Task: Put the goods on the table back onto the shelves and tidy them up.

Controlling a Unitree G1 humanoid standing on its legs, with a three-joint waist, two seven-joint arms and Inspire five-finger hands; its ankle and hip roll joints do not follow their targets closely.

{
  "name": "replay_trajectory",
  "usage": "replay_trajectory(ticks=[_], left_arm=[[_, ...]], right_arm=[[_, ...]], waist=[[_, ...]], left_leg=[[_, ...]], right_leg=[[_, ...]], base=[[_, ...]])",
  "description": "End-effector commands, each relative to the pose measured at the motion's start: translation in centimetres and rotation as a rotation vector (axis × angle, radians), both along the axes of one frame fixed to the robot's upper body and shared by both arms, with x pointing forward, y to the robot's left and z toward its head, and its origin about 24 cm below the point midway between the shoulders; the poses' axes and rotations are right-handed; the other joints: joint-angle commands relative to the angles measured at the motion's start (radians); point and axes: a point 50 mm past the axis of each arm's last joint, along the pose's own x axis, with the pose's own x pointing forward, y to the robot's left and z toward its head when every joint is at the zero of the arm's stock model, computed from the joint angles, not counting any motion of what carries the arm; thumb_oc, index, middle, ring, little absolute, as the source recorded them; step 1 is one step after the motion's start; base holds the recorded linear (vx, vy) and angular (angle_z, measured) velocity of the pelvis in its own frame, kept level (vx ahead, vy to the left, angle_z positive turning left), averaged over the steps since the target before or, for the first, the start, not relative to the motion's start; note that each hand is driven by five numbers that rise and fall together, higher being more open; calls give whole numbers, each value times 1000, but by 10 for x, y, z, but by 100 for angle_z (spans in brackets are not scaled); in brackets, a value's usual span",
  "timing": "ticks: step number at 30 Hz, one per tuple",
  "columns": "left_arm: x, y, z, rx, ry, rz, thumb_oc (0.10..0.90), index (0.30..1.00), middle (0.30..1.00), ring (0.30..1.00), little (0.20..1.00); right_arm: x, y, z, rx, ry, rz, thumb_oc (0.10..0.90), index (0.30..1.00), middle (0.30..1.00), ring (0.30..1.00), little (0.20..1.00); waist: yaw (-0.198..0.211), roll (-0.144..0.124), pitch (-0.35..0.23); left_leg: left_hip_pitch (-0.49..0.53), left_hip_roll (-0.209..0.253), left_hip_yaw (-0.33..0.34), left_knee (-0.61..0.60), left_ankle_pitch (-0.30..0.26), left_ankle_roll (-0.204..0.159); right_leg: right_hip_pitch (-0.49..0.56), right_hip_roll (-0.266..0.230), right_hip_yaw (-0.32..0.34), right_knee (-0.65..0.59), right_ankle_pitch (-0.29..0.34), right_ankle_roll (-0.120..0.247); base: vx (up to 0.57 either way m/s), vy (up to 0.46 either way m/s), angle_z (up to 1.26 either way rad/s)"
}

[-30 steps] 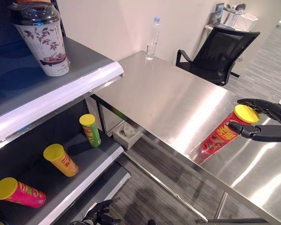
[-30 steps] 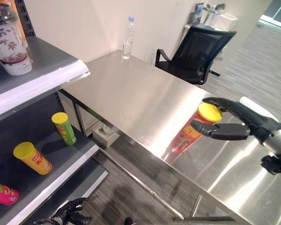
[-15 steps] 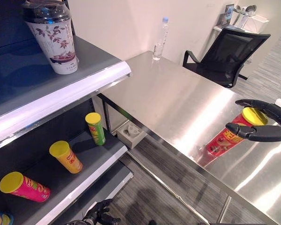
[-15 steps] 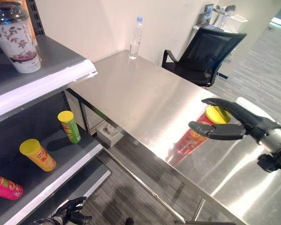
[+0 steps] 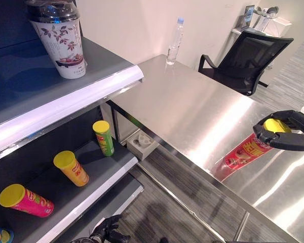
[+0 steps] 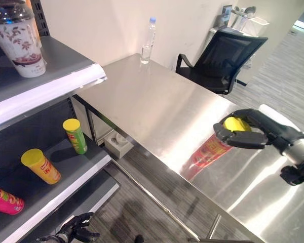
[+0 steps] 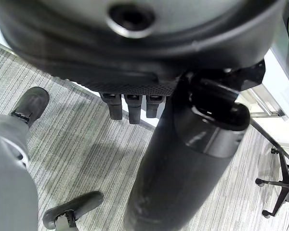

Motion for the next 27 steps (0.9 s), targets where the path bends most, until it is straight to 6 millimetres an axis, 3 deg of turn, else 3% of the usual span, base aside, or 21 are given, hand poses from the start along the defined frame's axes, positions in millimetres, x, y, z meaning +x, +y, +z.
replay_trajectory(ticks=[1, 17, 19, 20, 27], left_arm=[[46, -6, 21, -17, -183, -52, 800, 900, 900, 900, 900], [45, -3, 21, -8, -184, -27, 800, 900, 900, 900, 900], [45, -3, 21, -6, -182, -29, 800, 900, 900, 900, 900], [45, -3, 21, -7, -183, -28, 800, 900, 900, 900, 900], [47, -3, 22, -1, -190, -20, 800, 900, 900, 900, 900]], right_arm=[[7, 11, 53, -66, -172, 62, 400, 300, 300, 300, 300], [3, 6, 58, -116, -269, 4, 400, 300, 300, 300, 300], [3, 4, 59, -124, -281, -8, 711, 766, 766, 766, 766], [2, 3, 60, -132, -297, -20, 800, 900, 900, 900, 900], [2, 0, 67, -176, -369, -57, 800, 900, 900, 900, 900]], waist=[[37, -25, 2], [38, -22, -1], [38, -21, -1], [38, -20, -1], [41, -17, -2]], left_leg=[[55, 67, -29, 7, -27, -80], [63, 68, -33, 9, -29, -77], [64, 69, -34, 9, -29, -76], [64, 69, -34, 9, -30, -76], [65, 66, -37, 8, -35, -73]], right_leg=[[-2, -11, -94, 18, -81, 20], [5, -6, -93, 18, -86, 15], [7, -6, -92, 18, -87, 14], [7, -6, -91, 18, -87, 14], [7, -5, -90, 18, -88, 15]], base=[[0, 0, 0], [0, 0, 0], [0, 0, 0], [0, 0, 0], [0, 0, 0]])
